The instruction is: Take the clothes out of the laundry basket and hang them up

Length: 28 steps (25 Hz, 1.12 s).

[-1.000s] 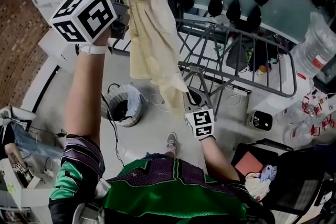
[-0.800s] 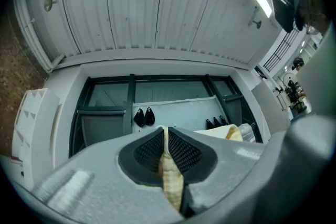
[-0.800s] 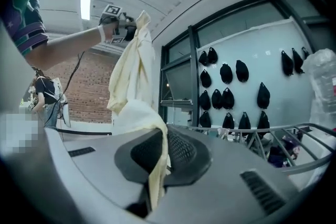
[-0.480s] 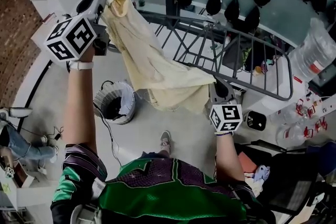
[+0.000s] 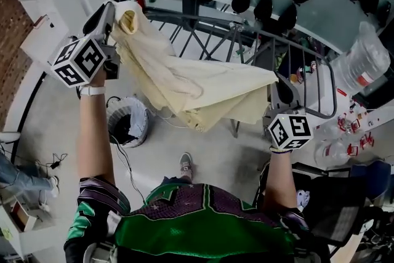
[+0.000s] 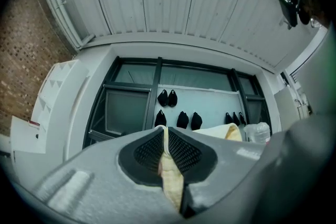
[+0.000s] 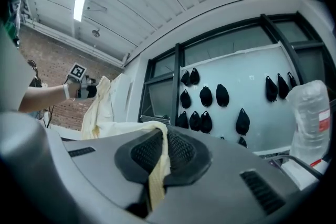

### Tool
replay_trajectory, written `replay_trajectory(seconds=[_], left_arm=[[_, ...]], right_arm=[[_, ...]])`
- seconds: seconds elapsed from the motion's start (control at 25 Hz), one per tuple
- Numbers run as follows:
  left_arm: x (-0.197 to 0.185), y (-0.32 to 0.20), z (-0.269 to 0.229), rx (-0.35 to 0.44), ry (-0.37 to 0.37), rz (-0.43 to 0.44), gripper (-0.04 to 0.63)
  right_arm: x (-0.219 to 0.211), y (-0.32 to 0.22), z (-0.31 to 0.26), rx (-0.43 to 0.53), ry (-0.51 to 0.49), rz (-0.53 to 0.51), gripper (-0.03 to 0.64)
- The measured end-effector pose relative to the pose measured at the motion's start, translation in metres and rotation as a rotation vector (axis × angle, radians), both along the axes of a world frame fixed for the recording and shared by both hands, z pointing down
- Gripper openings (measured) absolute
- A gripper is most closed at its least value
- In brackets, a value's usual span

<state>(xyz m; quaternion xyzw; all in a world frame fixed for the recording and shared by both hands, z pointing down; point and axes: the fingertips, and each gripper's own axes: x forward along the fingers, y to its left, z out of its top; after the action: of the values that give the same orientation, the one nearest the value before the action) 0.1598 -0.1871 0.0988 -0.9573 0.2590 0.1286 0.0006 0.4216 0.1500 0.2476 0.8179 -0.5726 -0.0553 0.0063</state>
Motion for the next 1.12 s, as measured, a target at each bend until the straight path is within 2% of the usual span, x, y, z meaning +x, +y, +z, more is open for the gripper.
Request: replay_trajectory(seconds=[0.32,0.6,0.84,1.12], left_arm=[[0.044,-0.056,0.04,-0.074,-0.032,0.066,0.035],[0.089,-0.081,0.05,-0.086,-0.032,0.158,0.035],[0.11,-0.102,0.069,-0.113,-0.012,0.215,0.035],[0.121,-0.1,0.082,-0.1,-0.039,0.229,0.035]], right_arm=[[0.052,-0.023,-0.056,0.089,-0.022,0.091,0.002],[0.089,-0.023,-0.08,0.107,-0.006,0.219,0.001],[0.108,-0.034,-0.087,0.091,0.017,0.285,0.001],[0.131,-0.029,-0.093,0.121,0.012,0.331,0.0]])
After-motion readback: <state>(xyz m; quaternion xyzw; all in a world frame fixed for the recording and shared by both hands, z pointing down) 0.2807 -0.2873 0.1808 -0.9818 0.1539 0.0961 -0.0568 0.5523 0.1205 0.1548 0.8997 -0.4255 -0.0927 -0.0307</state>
